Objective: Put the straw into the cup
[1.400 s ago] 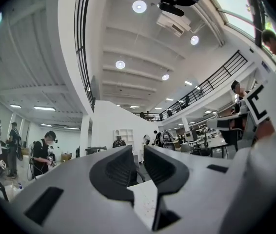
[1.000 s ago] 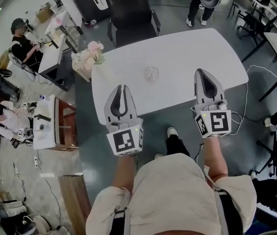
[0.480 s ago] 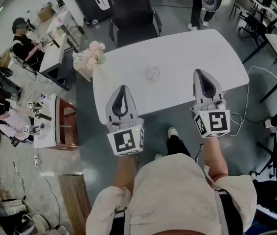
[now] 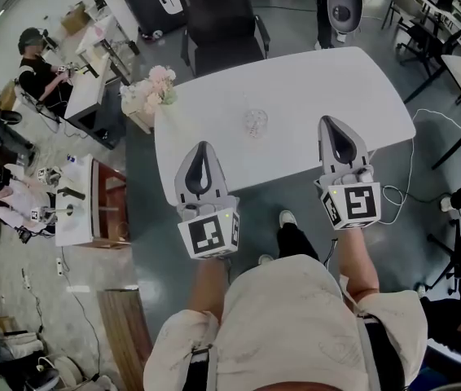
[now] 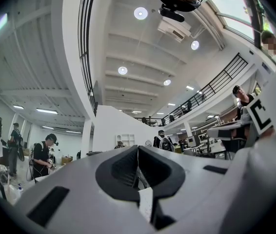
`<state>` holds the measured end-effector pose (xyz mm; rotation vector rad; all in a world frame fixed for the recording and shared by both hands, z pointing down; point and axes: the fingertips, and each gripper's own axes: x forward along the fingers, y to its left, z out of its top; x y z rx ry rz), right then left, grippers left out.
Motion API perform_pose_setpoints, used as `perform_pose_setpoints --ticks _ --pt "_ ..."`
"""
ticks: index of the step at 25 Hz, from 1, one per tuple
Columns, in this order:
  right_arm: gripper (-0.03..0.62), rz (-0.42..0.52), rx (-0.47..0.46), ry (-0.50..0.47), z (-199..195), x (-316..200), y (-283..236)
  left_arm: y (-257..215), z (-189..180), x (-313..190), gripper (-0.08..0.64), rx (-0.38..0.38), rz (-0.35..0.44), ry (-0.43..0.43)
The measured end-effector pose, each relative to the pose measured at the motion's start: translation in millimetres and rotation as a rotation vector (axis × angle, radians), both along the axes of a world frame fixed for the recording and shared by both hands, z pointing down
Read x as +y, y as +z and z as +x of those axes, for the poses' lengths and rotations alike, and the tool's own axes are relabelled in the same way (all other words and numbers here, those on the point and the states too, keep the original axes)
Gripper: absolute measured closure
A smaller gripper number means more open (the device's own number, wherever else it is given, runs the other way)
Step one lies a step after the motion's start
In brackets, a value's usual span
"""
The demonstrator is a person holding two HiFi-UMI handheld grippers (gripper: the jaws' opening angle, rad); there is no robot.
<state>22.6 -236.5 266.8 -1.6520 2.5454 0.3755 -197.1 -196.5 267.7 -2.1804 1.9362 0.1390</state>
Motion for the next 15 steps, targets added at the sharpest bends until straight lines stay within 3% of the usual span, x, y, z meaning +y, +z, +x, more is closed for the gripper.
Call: perform_pose_setpoints --ticks 15 --pt "0.592 -0.009 0.012 0.013 -8.1 -10.5 3.7 7.1 -8.8 -10.8 0.554 0.013 -0.01 -0.006"
